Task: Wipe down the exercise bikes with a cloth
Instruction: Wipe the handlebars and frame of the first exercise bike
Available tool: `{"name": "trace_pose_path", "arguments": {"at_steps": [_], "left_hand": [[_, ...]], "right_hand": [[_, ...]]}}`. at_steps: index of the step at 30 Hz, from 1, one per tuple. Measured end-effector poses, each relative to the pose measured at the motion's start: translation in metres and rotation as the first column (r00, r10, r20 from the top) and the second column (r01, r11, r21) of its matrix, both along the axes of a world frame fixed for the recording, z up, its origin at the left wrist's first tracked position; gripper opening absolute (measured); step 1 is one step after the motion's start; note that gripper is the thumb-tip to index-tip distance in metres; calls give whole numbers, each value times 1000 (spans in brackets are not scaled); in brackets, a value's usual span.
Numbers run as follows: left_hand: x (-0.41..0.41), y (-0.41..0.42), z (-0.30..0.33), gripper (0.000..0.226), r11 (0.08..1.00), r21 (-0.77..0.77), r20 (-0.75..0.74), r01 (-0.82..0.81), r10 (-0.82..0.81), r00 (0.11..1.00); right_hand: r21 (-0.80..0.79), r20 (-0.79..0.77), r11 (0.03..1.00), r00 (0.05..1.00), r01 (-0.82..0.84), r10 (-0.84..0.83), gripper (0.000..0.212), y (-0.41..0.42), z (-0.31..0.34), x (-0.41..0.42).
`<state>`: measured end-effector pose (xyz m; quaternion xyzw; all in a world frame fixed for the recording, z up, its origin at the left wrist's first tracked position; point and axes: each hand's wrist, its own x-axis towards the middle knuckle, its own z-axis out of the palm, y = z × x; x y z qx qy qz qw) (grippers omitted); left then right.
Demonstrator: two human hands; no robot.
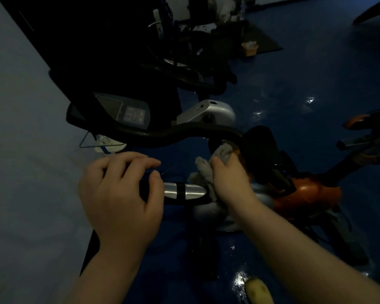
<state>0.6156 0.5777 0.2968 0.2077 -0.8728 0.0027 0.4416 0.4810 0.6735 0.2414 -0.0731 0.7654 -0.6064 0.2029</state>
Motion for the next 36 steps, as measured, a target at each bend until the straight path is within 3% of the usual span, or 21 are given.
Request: {"name": "trace_pose_path", "arguments": {"at_steps": [3, 5, 9, 12, 15, 19, 22, 25, 29, 31, 34, 35, 36], "left_hand": [[0, 1, 1, 13, 1000, 16, -1, -7, 7, 1000], [-1, 2, 1, 12, 1000, 21, -2, -21, 21, 1000], [0, 2, 1, 12, 1000, 21, 12, -19, 19, 1000], [5, 1, -1, 13, 1000, 15, 36, -5, 5, 999], [5, 1, 0, 15, 999, 37, 43, -3, 2, 999], [15, -2, 4, 21, 971, 170, -33, 167, -164, 986], [30, -3, 6, 30, 904, 351, -165, 243, -196, 967], [39, 5, -2, 42, 801, 521, -242, 296, -194, 951], [49, 11, -9, 44, 736, 573, -270, 360, -245, 931], [54, 9, -7, 44, 690, 607, -287, 395, -274, 918], [58, 8, -4, 49, 590, 670, -352, 450, -280, 893], [58, 9, -3, 52, 565, 686, -370, 459, -272, 888], [58, 10, -3, 56, 537, 700, -388, 471, -267, 882]], "right_hand": [[-37, -56, 999, 998, 16, -18, 35, 4, 2, 12], [-16, -133, 1000, 991, 15, -17, 50, 4, 3, 35], [252, -375, 968, 922, -3, 100, 48, 7, 9, 29], [208, -576, 978, 804, -32, 149, 37, 13, 10, 61], [277, -711, 956, 648, -99, 273, 36, -1, 18, 81], [404, -770, 903, 480, -142, 420, 45, 6, 22, 51], [435, -748, 898, 528, -69, 402, 49, 2, 31, 60], [479, -751, 873, 474, -88, 460, 65, -36, 44, 77], [469, -773, 865, 392, -177, 499, 59, -14, 41, 69], [447, -765, 877, 432, -177, 477, 45, -14, 41, 65], [382, -670, 905, 618, -188, 411, 40, -52, 58, 76], [325, -694, 928, 621, -180, 363, 41, -57, 59, 85], [258, -766, 947, 557, -192, 321, 40, -54, 56, 92]]}}
